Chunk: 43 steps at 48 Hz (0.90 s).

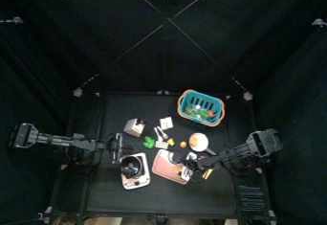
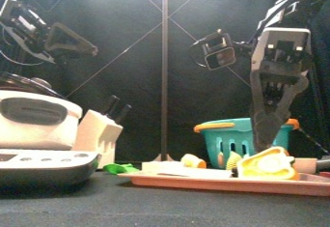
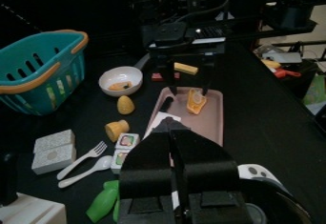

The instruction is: Grab salmon

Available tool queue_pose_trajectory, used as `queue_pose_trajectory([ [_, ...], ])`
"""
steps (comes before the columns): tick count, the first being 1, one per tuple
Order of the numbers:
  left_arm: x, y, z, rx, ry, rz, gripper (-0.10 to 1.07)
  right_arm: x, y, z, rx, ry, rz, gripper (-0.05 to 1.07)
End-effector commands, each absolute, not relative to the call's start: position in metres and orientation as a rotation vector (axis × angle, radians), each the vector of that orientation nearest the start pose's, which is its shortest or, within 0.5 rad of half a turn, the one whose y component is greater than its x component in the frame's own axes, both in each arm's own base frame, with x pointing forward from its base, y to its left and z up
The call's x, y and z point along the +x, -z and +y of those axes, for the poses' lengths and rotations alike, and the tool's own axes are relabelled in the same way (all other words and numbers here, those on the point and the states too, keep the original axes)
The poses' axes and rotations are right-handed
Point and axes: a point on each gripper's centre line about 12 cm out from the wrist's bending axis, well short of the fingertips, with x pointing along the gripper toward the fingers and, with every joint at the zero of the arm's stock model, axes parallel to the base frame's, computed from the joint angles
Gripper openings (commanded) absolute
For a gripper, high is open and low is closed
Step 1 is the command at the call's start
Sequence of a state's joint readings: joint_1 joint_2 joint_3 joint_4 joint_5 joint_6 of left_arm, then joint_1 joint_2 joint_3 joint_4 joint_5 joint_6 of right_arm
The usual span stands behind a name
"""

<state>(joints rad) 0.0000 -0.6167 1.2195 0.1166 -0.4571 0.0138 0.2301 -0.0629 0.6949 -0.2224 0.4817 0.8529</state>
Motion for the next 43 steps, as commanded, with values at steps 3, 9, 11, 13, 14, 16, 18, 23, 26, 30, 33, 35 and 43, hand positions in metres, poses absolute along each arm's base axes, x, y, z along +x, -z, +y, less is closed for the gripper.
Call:
queue_pose_trajectory([
  [3,0.242,-0.224,-0.005,0.108,0.054,0.124,0.24,0.321,-0.174,0.060,0.516,0.272,1.003,0.98],
  [9,0.241,-0.224,-0.005,0.109,0.053,0.125,0.24,0.302,-0.178,0.052,0.631,0.349,0.982,0.98],
  [11,0.241,-0.224,-0.005,0.109,0.053,0.127,0.24,0.296,-0.178,0.048,0.681,0.386,0.976,0.98],
  [13,0.241,-0.224,-0.005,0.109,0.053,0.127,0.24,0.287,-0.174,0.044,0.741,0.437,0.975,0.98],
  [14,0.241,-0.222,-0.005,0.109,0.053,0.132,0.24,0.283,-0.173,0.042,0.765,0.459,0.974,0.98],
  [16,0.241,-0.223,-0.005,0.109,0.053,0.130,0.24,0.276,-0.169,0.039,0.807,0.508,0.977,0.98],
  [18,0.241,-0.222,-0.005,0.108,0.053,0.132,0.24,0.269,-0.165,0.037,0.832,0.555,0.983,0.98],
  [23,0.241,-0.222,-0.005,0.108,0.053,0.133,0.24,0.253,-0.159,0.031,0.875,0.665,0.983,0.98],
  [26,0.241,-0.222,-0.005,0.108,0.053,0.133,0.24,0.247,-0.158,0.031,0.889,0.714,0.982,0.98],
  [30,0.240,-0.221,-0.005,0.108,0.053,0.135,0.24,0.240,-0.157,0.035,0.917,0.771,0.980,0.98],
  [33,0.241,-0.222,-0.005,0.106,0.053,0.133,0.24,0.235,-0.154,0.037,0.942,0.809,0.982,0.98],
  [35,0.241,-0.222,-0.005,0.108,0.051,0.133,0.24,0.234,-0.153,0.038,0.951,0.825,0.981,0.98],
  [43,0.241,-0.222,-0.005,0.107,0.051,0.132,0.24,0.228,-0.141,0.039,0.979,0.887,0.996,0.98],
])
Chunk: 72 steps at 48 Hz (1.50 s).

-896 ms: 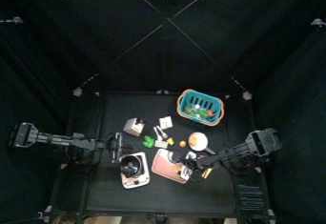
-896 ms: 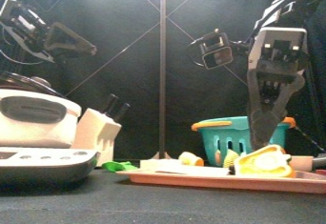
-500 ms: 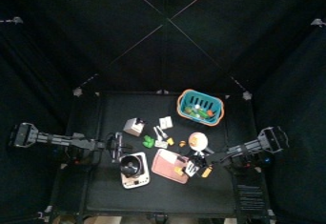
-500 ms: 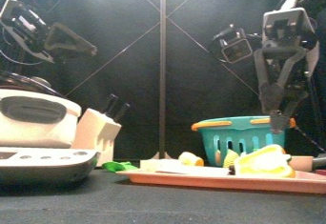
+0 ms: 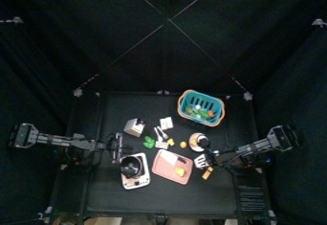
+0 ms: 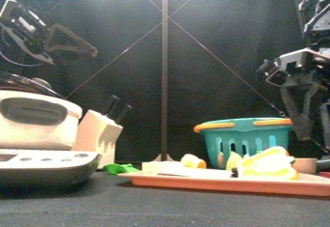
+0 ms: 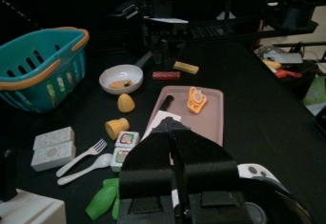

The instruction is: Grab salmon

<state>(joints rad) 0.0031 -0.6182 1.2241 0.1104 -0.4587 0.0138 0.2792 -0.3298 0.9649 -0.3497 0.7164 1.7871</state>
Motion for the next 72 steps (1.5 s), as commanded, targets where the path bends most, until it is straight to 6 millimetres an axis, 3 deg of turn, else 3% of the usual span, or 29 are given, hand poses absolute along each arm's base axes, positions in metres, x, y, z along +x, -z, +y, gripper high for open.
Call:
queue_pose_trajectory([
  [1,0.241,-0.222,-0.005,0.108,0.051,0.133,0.24,0.228,-0.140,0.039,0.977,0.892,1.000,0.98],
  [22,0.241,-0.222,-0.005,0.106,0.051,0.132,0.24,0.221,-0.109,0.038,0.965,0.923,1.062,0.95],
  [38,0.240,-0.221,-0.005,0.106,0.051,0.135,0.24,0.221,-0.093,0.039,0.961,0.930,1.093,0.79],
  [52,0.240,-0.221,-0.005,0.104,0.051,0.135,0.24,0.225,-0.100,0.040,0.972,0.901,1.073,0.63],
  [72,0.240,-0.221,-0.005,0.104,0.051,0.138,0.24,0.227,-0.109,0.040,0.971,0.867,1.044,0.62],
])
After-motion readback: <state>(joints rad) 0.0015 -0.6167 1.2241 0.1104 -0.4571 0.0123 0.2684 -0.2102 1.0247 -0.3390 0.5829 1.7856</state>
